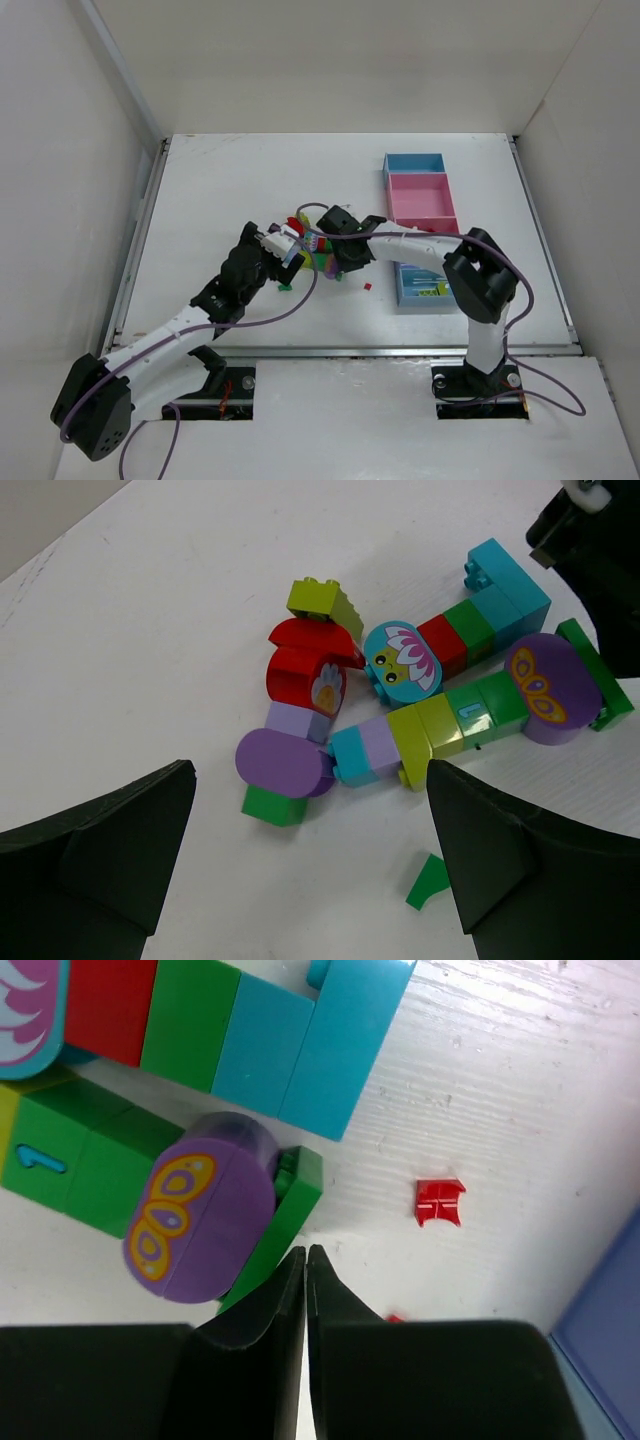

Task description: Sort the legos into containers by color

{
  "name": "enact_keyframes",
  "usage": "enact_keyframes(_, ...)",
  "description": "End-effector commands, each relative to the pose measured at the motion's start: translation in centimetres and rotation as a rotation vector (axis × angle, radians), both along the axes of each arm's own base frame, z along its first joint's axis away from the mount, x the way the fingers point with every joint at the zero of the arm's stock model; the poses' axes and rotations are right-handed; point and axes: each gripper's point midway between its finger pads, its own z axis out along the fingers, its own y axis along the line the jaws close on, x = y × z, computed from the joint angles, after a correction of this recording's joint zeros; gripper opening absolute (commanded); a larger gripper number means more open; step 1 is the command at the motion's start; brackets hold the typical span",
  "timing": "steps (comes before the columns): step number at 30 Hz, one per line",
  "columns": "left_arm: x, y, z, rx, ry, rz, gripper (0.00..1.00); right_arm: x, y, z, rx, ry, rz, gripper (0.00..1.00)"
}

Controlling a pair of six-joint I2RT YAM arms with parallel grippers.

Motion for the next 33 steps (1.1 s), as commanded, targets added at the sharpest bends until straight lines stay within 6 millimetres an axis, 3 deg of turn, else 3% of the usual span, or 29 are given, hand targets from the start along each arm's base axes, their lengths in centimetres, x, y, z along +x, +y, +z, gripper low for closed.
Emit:
enact_keyframes(1,0.1,0.1,1.2,-0.026,-0.048,0.010,1.00,1.5,1.8,0.9,0.045,-0.038,0.024,0.09)
enact_keyframes(2,0.1,0.1,1.2,-0.026,-0.048,0.010,1.00,1.5,1.1,1.2,0.023,-0.047,0.000,0.13)
enact_keyframes(6,0.1,0.2,1.3,-0.024,-0.049,0.019,1.00,-0.7,-1.5,1.6,0.003,-0.022,-0.066,0.46)
enact_keyframes(8,0.0,-0.1,1.2,-0.029,-0.046,-0.002,1.00,-1.3,-2.7,2.8,0.009,-0.033,-0.142,0.65)
enact_keyframes(9,-0.1,0.0,0.8,-0.023,-0.039,-0.002,1.00,-2.0,-3.4,2.8,-0.005,-0.014,-0.161,0.67)
enact_keyframes(12,0.0,-0.1,1.0,-0.030,-0.047,-0.002,1.00,-3.2,-3.6,2.4,0.020,0.025,-0.193,0.67)
enact_keyframes(17,0.0,-0.1,1.0,-0.030,-0.047,-0.002,1.00,-4.3,-4.5,-0.7,-0.065,0.103,-0.202,0.66)
enact_keyframes(20,-0.1,0.0,0.8,-0.023,-0.039,-0.002,1.00,-4.3,-4.0,-1.7,-0.055,0.120,-0.174,0.66)
enact_keyframes(24,-0.3,-0.3,0.8,-0.023,-0.038,-0.011,1.00,-4.4,-4.7,-2.1,-0.071,0.102,-0.180,0.66)
enact_keyframes(27,-0.3,-0.3,0.8,-0.023,-0.038,-0.011,1.00,-4.6,-3.8,-2.3,-0.017,0.113,-0.167,0.64)
enact_keyframes(33,-0.3,-0.3,0.8,-0.023,-0.038,-0.011,1.00,-4.9,-3.7,-3.9,-0.047,0.151,-0.133,0.49)
